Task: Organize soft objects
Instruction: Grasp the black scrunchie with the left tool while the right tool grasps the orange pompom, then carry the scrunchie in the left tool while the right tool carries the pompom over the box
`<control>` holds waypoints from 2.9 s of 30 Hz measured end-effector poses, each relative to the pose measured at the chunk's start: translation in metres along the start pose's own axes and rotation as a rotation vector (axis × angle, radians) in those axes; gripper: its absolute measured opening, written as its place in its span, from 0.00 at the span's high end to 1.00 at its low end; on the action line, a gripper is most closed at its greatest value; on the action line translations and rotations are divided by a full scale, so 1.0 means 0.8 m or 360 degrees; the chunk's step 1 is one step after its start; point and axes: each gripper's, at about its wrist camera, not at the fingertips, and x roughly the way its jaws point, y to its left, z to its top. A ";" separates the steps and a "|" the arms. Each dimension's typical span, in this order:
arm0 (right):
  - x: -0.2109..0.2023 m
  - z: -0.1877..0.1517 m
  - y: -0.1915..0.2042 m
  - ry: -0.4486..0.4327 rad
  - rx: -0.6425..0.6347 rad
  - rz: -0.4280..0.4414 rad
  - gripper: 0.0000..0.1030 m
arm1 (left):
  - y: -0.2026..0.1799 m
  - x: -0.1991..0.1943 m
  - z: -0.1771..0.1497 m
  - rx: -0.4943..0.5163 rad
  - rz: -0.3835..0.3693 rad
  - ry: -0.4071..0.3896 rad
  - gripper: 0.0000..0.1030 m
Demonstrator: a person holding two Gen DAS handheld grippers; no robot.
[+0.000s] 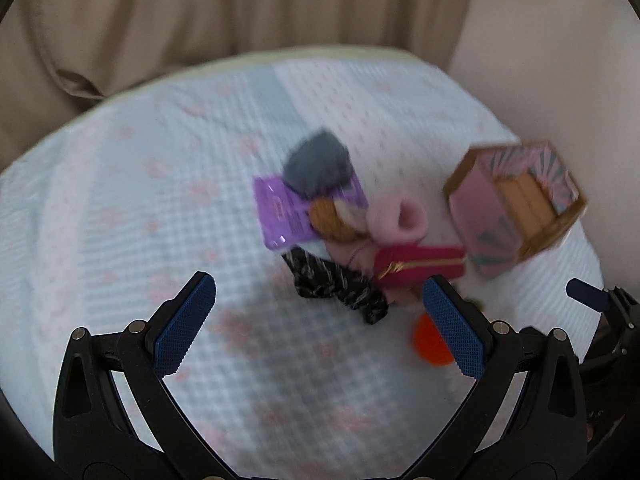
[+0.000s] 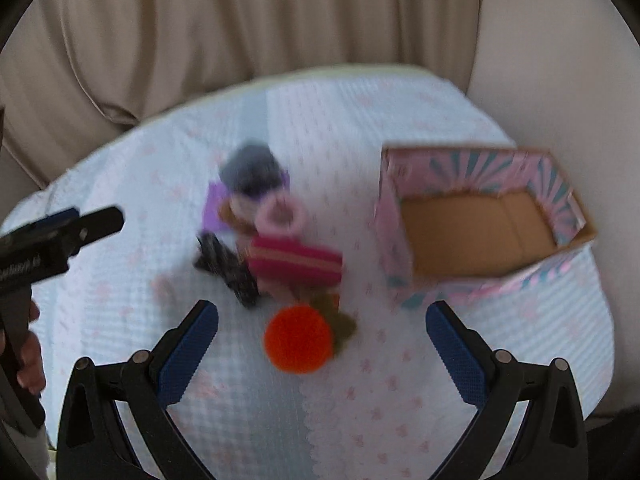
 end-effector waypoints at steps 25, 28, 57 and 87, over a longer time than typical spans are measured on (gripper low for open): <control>0.183 -0.062 0.046 0.0071 -0.0069 -0.0061 0.47 | 0.000 0.199 -0.039 0.0140 -0.0317 0.0115 0.29; 0.185 -0.061 0.047 0.0052 -0.0046 -0.0056 0.56 | -0.004 0.197 -0.040 0.0166 -0.0317 0.0102 0.37; 0.097 -0.049 0.045 -0.0187 -0.0062 0.0049 0.72 | 0.004 0.049 -0.043 -0.0087 -0.0258 -0.0054 0.59; -0.236 0.129 -0.129 -0.0589 -0.0095 0.0064 0.72 | -0.232 -0.215 0.138 -0.0224 -0.0070 -0.0340 0.59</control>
